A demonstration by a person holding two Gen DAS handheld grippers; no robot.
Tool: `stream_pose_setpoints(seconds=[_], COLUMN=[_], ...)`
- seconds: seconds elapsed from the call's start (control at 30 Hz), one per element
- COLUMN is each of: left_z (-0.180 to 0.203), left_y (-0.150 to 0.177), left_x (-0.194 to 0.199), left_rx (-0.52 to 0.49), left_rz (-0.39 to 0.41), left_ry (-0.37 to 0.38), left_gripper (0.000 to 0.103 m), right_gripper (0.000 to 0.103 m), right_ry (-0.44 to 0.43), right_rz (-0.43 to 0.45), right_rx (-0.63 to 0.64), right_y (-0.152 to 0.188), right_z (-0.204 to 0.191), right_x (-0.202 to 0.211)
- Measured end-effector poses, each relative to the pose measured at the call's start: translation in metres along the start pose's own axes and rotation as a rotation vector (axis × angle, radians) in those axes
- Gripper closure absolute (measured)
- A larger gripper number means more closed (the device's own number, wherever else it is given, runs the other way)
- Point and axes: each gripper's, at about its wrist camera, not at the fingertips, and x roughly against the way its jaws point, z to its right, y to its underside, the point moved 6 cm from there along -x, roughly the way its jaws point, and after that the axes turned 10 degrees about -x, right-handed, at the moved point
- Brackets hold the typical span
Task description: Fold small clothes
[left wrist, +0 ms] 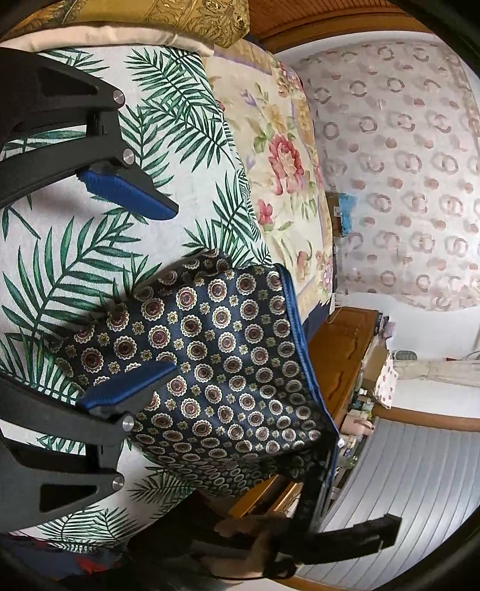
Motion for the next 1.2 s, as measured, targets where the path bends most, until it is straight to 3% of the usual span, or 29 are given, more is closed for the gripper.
stream_pose_setpoints(seconds=[0.23,0.33,0.47,0.57,0.67,0.9,1.2], left_z=[0.011,0.010,0.009,0.005,-0.002,-0.012,-0.023], left_y=[-0.006,-0.013,-0.023,-0.025,-0.024,-0.014,-0.015], left_x=[-0.011,-0.020,-0.036,-0.049,-0.060,-0.070,-0.067], left_rx=[-0.039,-0.047,-0.064,-0.066,-0.056,-0.031,0.004], left_rz=[-0.014,-0.021,-0.036,-0.058,-0.077,-0.112,-0.102], left_ry=[0.007,0.002,-0.001,-0.011,-0.022,-0.050,-0.042], left_gripper=[0.024,0.024,0.024,0.024,0.024,0.024,0.024], right_gripper=[0.043,0.043,0.043,0.043,0.043,0.043,0.043], right_ry=[-0.039,-0.075,-0.022,-0.029,-0.069,-0.031,-0.022], right_rz=[-0.057,-0.188,-0.271,-0.266,-0.205,-0.112,-0.305], right_rx=[-0.005,-0.026,-0.012,-0.061,-0.116,-0.146,-0.217], right_y=[0.010,0.015,0.025,0.020,0.015,0.038,0.086], right_z=[0.004,0.012,0.018,0.027,0.033,0.045,0.050], right_x=[0.012,0.000,-0.017,-0.016,0.003,0.037,-0.005])
